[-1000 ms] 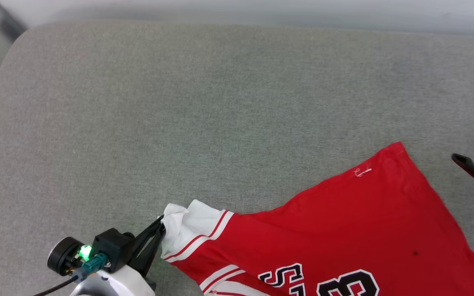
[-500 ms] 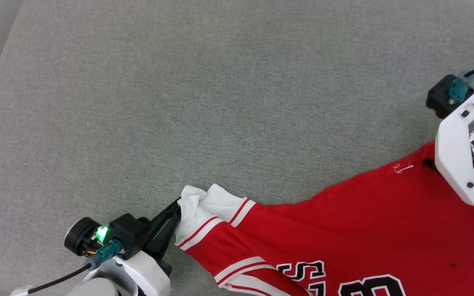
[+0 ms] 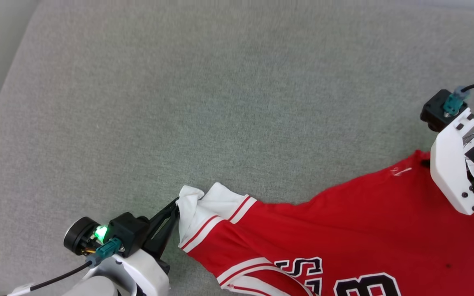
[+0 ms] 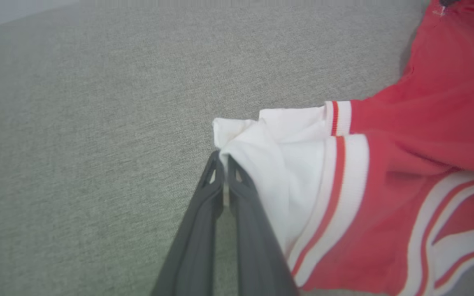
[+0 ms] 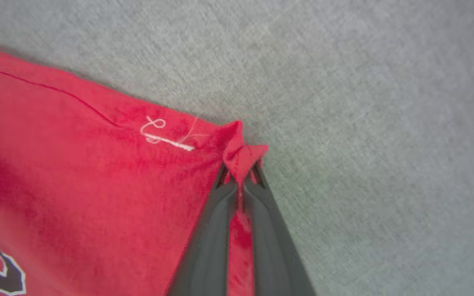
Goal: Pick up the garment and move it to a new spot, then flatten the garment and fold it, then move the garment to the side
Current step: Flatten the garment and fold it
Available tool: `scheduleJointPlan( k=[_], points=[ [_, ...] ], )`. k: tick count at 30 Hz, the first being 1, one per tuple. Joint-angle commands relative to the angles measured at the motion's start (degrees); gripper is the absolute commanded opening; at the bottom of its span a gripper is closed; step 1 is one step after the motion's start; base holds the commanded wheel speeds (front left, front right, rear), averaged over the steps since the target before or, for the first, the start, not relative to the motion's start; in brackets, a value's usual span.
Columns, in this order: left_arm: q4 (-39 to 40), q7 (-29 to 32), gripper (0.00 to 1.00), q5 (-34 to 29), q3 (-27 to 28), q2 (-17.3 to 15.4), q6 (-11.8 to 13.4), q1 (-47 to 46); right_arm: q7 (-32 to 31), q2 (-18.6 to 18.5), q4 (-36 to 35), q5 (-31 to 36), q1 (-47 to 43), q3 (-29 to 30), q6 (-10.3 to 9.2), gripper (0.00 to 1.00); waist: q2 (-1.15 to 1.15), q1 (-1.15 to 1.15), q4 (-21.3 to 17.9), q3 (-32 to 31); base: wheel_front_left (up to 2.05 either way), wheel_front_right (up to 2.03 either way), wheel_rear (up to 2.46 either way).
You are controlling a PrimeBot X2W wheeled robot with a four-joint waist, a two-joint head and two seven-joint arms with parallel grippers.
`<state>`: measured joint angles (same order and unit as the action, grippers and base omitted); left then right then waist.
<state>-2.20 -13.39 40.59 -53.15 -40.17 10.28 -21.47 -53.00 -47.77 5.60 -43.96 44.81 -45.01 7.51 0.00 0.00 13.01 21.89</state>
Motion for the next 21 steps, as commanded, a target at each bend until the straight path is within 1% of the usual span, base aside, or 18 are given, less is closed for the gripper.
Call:
scheduleJointPlan(
  k=[1, 5, 8, 9, 13, 16, 21],
  points=[
    [-0.3, -0.2, 0.0, -0.1, 0.1, -0.6, -0.1, 0.3, 1.9, 0.6, 0.0, -0.4, -0.7, 0.5, -0.04, 0.0, 0.0, 0.0, -0.9, -3.3, 0.0, 0.0, 0.0],
    [0.9, 0.8, 0.0, -0.7, -0.2, -1.8, 0.2, 0.1, 7.9, 1.1, -0.4, -0.8, -2.0, 2.3, -0.04, 0.0, 0.0, 0.0, -2.4, -8.4, 0.0, 0.0, 0.0],
    [2.1, 1.8, 0.0, -1.4, 0.0, -3.2, -0.2, -1.8, 11.8, 1.2, -1.2, -1.2, -3.1, 4.4, -0.04, 0.0, 0.0, 0.0, -3.4, -11.9, 0.0, 0.0, 0.0],
    [2.1, 1.8, 0.0, -1.4, 0.0, -3.2, -0.2, -1.8, 11.8, 1.2, -1.2, -1.2, -3.1, 4.4, -0.04, 0.0, 0.0, 0.0, -3.4, -11.9, 0.0, 0.0, 0.0],
    [3.9, 3.2, 0.0, -2.9, 0.4, -4.6, -1.2, -5.0, 15.5, 1.1, -2.5, -1.0, -4.5, 7.6, -0.04, 0.0, 0.0, 0.0, -4.8, -15.0, 0.0, 0.0, 0.0],
    [4.5, 4.2, 0.0, -3.9, 1.2, -4.6, -2.2, -9.0, 17.6, 1.4, -3.2, -0.4, -4.9, 10.9, -0.04, 0.0, 0.0, 0.0, -5.7, -16.4, 0.0, 0.0, 0.0],
    [2.1, 5.1, 0.0, -4.8, 3.5, -3.0, -4.9, -18.2, 19.8, 3.5, -3.8, 2.1, -3.4, 16.4, -0.04, 0.0, 0.0, 0.0, -7.2, -17.2, 0.0, 0.0, 0.0]
  ],
)
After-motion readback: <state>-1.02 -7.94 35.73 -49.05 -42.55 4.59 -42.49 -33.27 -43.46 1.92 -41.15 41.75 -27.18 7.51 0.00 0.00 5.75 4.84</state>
